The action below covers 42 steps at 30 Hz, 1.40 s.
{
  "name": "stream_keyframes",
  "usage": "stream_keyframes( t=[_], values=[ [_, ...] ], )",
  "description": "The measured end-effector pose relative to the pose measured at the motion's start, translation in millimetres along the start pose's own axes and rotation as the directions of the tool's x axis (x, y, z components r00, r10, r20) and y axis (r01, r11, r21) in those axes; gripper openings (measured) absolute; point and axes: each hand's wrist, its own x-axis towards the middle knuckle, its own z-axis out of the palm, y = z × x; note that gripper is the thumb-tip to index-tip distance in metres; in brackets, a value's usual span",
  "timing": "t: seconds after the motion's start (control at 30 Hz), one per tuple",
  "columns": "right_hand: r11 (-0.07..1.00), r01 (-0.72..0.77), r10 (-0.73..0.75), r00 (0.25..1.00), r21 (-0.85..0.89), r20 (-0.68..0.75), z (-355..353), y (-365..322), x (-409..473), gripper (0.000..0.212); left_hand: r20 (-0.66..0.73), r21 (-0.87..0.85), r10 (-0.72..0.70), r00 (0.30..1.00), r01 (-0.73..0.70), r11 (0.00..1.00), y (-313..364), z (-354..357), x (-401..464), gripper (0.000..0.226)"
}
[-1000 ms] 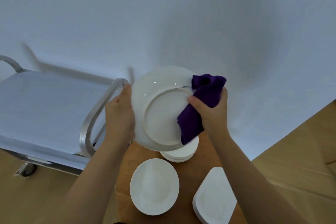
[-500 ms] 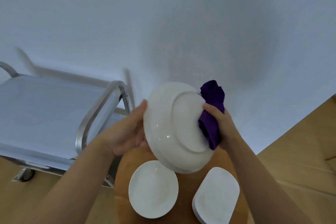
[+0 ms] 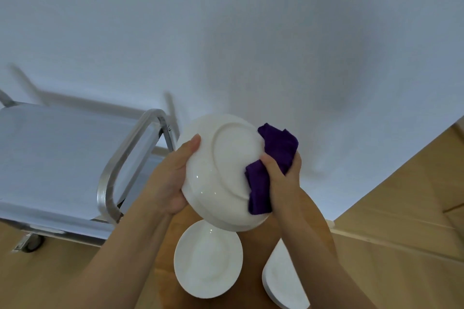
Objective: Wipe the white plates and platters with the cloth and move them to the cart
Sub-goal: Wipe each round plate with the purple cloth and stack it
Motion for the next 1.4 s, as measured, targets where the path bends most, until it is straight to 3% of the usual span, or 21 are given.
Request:
stream_keyframes(
  t=[0.17, 0.3, 0.37, 0.5, 0.6, 0.67, 0.73, 0.9, 1.03, 1.13, 1.3, 1.37, 1.4],
  values=[
    [0.993, -0.044, 0.065, 0.979, 0.112, -0.193, 20.8, 7.4, -25.7, 0.068, -0.215, 0.123, 0.078, 0.973, -0.052, 0.991, -20.8, 20.3, 0.9, 0.038],
    [0.997, -0.039, 0.05, 0.977, 0.059, -0.209, 38.2, 10.3, -41.2, 0.053, -0.327, 0.278, 0.103, 0.94, -0.008, 0.961, -41.4, 29.4, 2.3, 0.047],
    [0.995, -0.06, 0.071, 0.988, 0.079, -0.141, 36.4, 9.3, -42.7, 0.037, -0.346, 0.367, 0.104, 0.933, 0.032, 0.93, -43.4, 26.4, 1.9, 0.054],
    [0.994, -0.028, 0.043, 0.991, 0.109, -0.13, 20.2, -9.2, -17.2, 0.028, -0.245, 0.386, 0.097, 0.965, 0.005, 0.923, -39.7, 16.7, -5.2, 0.06],
    [0.997, 0.069, -0.068, 0.997, 0.026, -0.035, 30.6, -24.2, 0.8, 0.025, -0.17, 0.399, 0.044, 0.984, 0.028, 0.917, -43.7, 17.5, -8.0, 0.05],
    [0.976, 0.216, -0.214, 0.976, -0.041, 0.045, 42.4, -30.1, 0.9, 0.025, -0.198, 0.358, 0.04, 0.979, 0.035, 0.933, -43.5, 17.6, -6.5, 0.043],
    [0.957, 0.282, -0.266, 0.948, -0.074, 0.174, 47.6, -30.8, -2.3, 0.026, -0.232, 0.338, 0.084, 0.969, 0.0, 0.941, -36.8, 15.0, -3.0, 0.036],
    [0.902, 0.418, -0.312, 0.807, -0.112, 0.502, 46.5, -20.7, -22.3, 0.031, -0.275, 0.202, 0.213, 0.938, -0.16, 0.966, -20.2, 2.1, 4.7, 0.025],
    [0.777, 0.583, -0.403, 0.75, -0.237, 0.524, 36.8, 1.3, -34.8, 0.034, -0.311, 0.103, 0.183, 0.933, -0.158, 0.982, -19.4, -9.3, 5.6, 0.027],
    [0.769, 0.596, -0.405, 0.733, -0.231, 0.546, 21.5, 18.5, -35.5, 0.039, -0.301, 0.057, 0.148, 0.942, -0.137, 0.989, -20.9, -17.8, 4.8, 0.025],
    [0.659, 0.575, -0.383, 0.811, -0.484, 0.443, -7.1, 38.8, -10.6, 0.035, -0.272, 0.085, 0.137, 0.952, -0.118, 0.989, -23.1, -28.7, 5.5, 0.015],
    [0.611, 0.443, -0.263, 0.895, -0.656, 0.36, -16.5, 39.8, 6.6, 0.034, -0.247, 0.123, 0.138, 0.959, -0.11, 0.986, -21.1, -30.5, 5.8, 0.015],
    [0.641, 0.311, -0.137, 0.946, -0.702, 0.293, -21.2, 38.8, 15.7, 0.033, -0.228, 0.127, 0.135, 0.964, -0.108, 0.986, -20.4, -32.0, 5.7, 0.016]
  ],
)
